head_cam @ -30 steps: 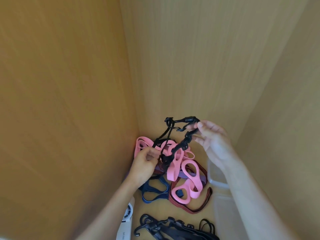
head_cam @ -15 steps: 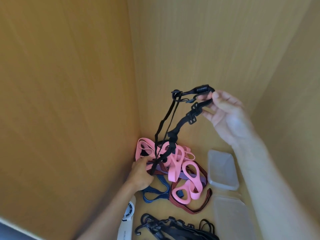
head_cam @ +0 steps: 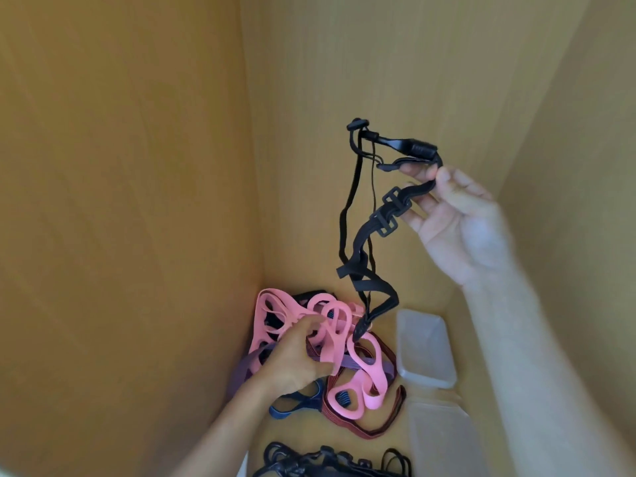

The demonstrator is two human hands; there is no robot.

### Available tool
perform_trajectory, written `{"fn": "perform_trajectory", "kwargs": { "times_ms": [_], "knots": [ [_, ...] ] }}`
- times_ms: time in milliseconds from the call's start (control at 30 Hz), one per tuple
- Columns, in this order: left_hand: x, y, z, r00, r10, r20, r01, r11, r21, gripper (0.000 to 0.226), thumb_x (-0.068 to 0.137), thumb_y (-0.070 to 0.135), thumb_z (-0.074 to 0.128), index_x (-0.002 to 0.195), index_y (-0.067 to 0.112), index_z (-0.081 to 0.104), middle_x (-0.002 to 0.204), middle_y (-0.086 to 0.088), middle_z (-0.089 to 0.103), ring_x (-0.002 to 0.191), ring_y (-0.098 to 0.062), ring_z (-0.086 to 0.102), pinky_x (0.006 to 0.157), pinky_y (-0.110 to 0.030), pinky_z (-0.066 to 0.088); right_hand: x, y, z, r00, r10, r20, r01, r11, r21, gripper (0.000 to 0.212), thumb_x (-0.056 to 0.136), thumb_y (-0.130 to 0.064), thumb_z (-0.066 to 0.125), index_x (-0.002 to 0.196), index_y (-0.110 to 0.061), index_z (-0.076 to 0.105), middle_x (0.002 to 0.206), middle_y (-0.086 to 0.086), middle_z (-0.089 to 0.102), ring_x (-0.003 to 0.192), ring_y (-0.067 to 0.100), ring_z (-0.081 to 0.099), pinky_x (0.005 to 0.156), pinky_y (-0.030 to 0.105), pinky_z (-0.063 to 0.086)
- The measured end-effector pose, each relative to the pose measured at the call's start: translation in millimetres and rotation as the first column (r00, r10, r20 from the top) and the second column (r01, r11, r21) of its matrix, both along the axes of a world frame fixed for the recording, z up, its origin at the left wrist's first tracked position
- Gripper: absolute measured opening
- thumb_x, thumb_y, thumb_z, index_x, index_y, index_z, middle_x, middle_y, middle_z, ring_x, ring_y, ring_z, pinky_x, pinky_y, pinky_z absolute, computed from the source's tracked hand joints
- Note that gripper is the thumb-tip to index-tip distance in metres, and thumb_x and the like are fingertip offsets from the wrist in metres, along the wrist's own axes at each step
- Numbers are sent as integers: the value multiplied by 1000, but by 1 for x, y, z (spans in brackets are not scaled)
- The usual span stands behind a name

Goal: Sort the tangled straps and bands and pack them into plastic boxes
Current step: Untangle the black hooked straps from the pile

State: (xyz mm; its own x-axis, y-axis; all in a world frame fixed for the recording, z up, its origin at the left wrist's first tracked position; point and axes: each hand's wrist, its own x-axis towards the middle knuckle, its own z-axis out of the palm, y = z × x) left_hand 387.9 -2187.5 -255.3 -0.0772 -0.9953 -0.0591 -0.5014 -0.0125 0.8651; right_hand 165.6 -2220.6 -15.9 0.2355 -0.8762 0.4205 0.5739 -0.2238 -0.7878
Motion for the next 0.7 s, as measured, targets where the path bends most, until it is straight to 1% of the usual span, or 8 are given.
{"fn": "perform_trajectory", "kwargs": {
  "times_ms": [133,200,267,333,367,534,634,700],
  "knots": [
    [-29,-2,26,994,-69,-84,67,998,-19,85,62,41,91,132,42,43,132,22,51,120,2,50,82,1,39,0,2,-2,1000,14,18,-14,1000,6,8,92,-15,55,85,-11,59,110,12,72,91,23,64,85,42,55],
    [-37,-5,35,990,-52,-128,49,998,-27,76,74,36,86,138,31,45,132,16,58,120,-1,54,95,-13,46,-1,3,-4,999,23,29,-23,1000,5,8,90,-16,57,84,-12,61,110,12,72,91,23,65,85,42,55],
    [-40,-6,38,991,-33,-130,25,998,-63,48,90,31,73,134,27,53,126,15,64,119,-2,57,104,-26,46,-3,4,-6,999,28,36,-28,1000,5,7,90,-16,57,84,-11,60,110,12,72,90,23,65,85,41,56],
    [-39,-5,37,986,-46,-160,32,995,-92,20,100,25,59,119,28,64,113,15,70,110,0,62,99,-24,47,-7,5,-10,999,16,45,-17,1000,14,8,91,-15,55,85,-10,58,109,12,72,89,22,65,84,40,56],
    [-38,-5,36,978,-48,-202,31,996,-82,18,102,21,54,114,27,66,109,13,72,106,-2,64,95,-22,48,-9,5,-13,999,1,47,-2,1000,24,8,91,-15,54,85,-10,58,108,12,73,89,22,65,84,40,56],
    [-26,-1,40,896,58,-441,-68,998,-7,24,98,-4,40,95,2,63,71,4,62,70,-14,53,69,-20,43,-20,3,-34,995,-98,29,95,991,94,10,90,-14,52,84,-10,59,103,11,74,91,21,65,88,39,49],
    [-15,-4,51,807,179,-562,-169,983,70,24,98,-9,37,95,-11,61,75,-16,58,70,-24,50,60,-24,41,-24,4,-49,990,-133,42,125,980,156,18,88,-12,55,75,-14,67,100,12,74,86,20,66,88,38,45],
    [-9,-3,61,785,179,-593,-182,982,55,23,95,-7,39,87,-7,60,67,-16,51,59,-22,44,56,-29,34,-24,7,-60,987,-155,32,146,970,194,20,87,-12,55,73,-15,69,98,12,75,85,20,67,87,37,45]
  ]
}}
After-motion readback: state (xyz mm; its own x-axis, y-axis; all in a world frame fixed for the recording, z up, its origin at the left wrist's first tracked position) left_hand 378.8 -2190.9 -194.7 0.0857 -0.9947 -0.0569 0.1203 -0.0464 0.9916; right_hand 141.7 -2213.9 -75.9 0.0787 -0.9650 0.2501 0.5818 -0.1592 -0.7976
